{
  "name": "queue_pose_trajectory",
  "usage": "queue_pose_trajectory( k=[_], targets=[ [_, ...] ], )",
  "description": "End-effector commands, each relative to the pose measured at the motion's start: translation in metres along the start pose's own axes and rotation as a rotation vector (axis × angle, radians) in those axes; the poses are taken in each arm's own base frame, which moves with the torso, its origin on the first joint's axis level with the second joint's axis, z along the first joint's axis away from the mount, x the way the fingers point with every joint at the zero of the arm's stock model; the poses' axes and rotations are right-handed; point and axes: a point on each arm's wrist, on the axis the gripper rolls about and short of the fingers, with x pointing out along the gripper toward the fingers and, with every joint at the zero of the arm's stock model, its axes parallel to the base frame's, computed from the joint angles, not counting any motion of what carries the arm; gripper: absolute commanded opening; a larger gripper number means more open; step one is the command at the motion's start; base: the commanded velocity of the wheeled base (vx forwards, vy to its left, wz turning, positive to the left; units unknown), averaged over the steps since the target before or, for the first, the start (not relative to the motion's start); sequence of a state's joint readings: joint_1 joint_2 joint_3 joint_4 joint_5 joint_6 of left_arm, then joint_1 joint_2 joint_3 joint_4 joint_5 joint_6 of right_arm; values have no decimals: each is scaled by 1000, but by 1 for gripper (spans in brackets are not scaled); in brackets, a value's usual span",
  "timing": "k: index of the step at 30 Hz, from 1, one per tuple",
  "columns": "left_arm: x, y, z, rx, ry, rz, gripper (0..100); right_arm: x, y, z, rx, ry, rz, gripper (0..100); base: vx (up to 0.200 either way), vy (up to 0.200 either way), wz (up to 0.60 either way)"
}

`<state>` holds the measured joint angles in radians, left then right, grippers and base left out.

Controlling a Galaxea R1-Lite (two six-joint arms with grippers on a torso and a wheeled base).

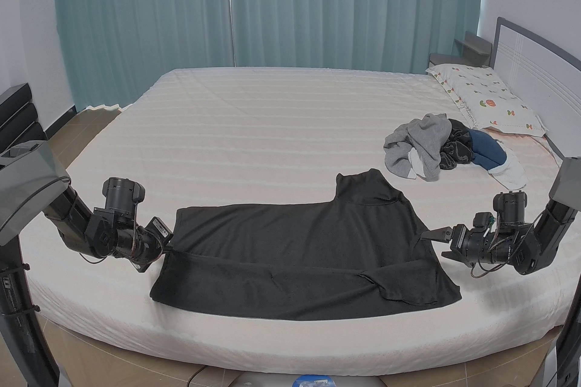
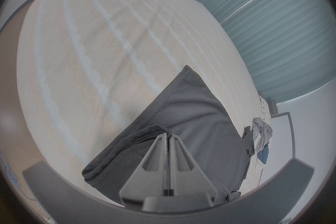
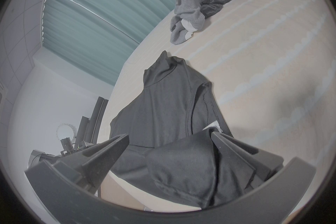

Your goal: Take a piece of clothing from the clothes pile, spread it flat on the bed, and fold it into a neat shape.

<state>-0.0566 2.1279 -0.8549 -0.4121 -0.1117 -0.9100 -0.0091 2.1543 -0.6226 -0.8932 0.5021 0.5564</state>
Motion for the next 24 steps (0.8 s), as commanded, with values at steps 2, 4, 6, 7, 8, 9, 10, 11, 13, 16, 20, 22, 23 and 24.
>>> queue_pose_trajectory(
  k=[2, 4, 6, 7, 8, 9, 10, 11, 13, 16, 20, 22, 23, 24],
  targets=[
    [-5, -1, 0, 2, -5, -8, 0, 19, -5, 1, -29, 13, 4, 100, 0, 0, 0],
    [-5, -1, -1, 4, -4, -7, 0, 23, -9, 0, -72, 22, -4, 100, 0, 0, 0],
    [-5, -1, -1, 4, -4, -7, 0, 24, -12, -2, -93, 28, -8, 100, 0, 0, 0],
    [-5, -1, -1, 4, -4, -7, 0, 26, -17, -5, -132, 41, -15, 100, 0, 0, 0],
    [-5, -1, -1, 3, -4, -7, 0, 27, -21, -7, -146, 49, -21, 100, 0, 0, 0],
    [-5, -1, -1, 3, -4, -7, 0, 29, -23, -9, -164, 56, -24, 100, 0, 0, 0],
    [-4, -1, -1, 2, -2, -5, 0, 30, -23, -11, -172, 62, -24, 100, 0, 0, 0],
    [-4, -1, -1, 2, -2, -5, 0, 31, -25, -12, -181, 64, -25, 100, 0, 0, 0],
    [-4, -1, -1, 3, 0, -4, 0, 33, -26, -14, -201, 59, -18, 100, 0, 0, 0],
    [-4, -1, -1, 3, 0, -4, 0, 35, -29, -16, -214, 47, -14, 100, 0, 0, 0],
    [-4, -1, -1, 3, 1, -5, 0, 37, -32, -20, -228, 33, -5, 100, 0, 0, 0],
    [-4, -1, -1, 3, 0, -4, 0, 37, -33, -24, -229, 34, -4, 100, 0, 0, 0],
    [-4, -1, -1, 3, 1, -5, 0, 36, -33, -25, -230, 35, -3, 100, 0, 0, 0],
    [-4, -1, -1, 3, 1, -5, 0, 35, -33, -25, -229, 36, -5, 100, 0, 0, 0]
  ],
)
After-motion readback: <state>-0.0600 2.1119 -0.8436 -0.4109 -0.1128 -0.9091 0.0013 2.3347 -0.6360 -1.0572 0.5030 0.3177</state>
